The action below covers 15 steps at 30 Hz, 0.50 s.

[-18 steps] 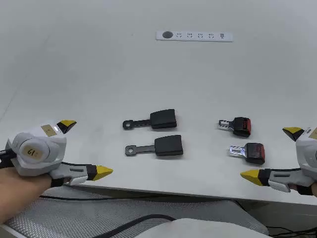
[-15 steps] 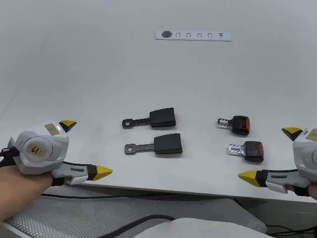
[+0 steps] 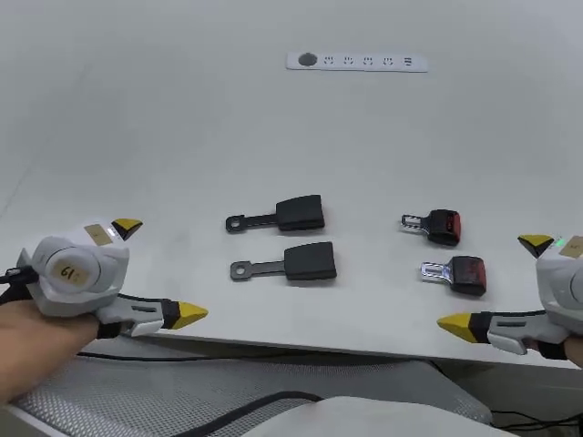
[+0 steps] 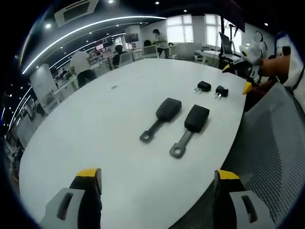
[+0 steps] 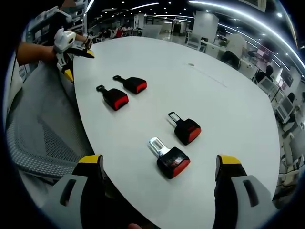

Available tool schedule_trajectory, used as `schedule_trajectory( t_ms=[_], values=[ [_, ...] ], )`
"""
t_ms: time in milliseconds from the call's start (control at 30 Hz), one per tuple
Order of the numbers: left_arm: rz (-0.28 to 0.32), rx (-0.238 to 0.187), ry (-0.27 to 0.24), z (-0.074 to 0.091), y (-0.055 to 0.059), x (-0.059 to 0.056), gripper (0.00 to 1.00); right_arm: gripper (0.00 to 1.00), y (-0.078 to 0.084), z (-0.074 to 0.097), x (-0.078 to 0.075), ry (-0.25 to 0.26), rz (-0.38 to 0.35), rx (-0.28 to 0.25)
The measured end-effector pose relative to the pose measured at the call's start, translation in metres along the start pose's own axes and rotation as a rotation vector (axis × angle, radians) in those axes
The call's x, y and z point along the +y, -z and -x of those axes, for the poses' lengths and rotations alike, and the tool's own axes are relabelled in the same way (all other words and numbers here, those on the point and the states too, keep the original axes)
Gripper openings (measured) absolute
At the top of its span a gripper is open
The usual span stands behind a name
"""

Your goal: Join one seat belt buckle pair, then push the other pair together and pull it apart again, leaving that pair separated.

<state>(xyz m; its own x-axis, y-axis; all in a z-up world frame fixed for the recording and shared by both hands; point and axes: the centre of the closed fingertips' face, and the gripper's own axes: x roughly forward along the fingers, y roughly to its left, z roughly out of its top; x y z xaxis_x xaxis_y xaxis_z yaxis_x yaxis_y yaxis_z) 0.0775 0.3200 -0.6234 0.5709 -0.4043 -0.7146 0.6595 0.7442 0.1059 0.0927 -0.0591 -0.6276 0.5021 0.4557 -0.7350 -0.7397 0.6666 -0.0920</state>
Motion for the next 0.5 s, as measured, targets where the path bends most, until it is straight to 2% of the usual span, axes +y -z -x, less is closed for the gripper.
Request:
schedule_trajectory(
  t_ms=[267, 333, 500],
  values=[
    [-0.011, -0.004, 0.006, 0.0005, -0.0019, -0.0032, 0.98, 0.97, -0.0011, -0.0007, -0.0008, -0.003, 0.009, 0.002],
    [-0.012, 0.003, 0.009, 0.0001, -0.0005, -0.0035, 0.98, 0.95, 0.0013, -0.0009, -0.0022, 0.001, 0.048, 0.028],
    [-0.012, 0.010, 0.010, 0.0002, 0.0018, -0.0020, 0.98, 0.95, -0.0016, -0.0026, 0.0022, -0.007, 0.058, 0.029]
  ],
)
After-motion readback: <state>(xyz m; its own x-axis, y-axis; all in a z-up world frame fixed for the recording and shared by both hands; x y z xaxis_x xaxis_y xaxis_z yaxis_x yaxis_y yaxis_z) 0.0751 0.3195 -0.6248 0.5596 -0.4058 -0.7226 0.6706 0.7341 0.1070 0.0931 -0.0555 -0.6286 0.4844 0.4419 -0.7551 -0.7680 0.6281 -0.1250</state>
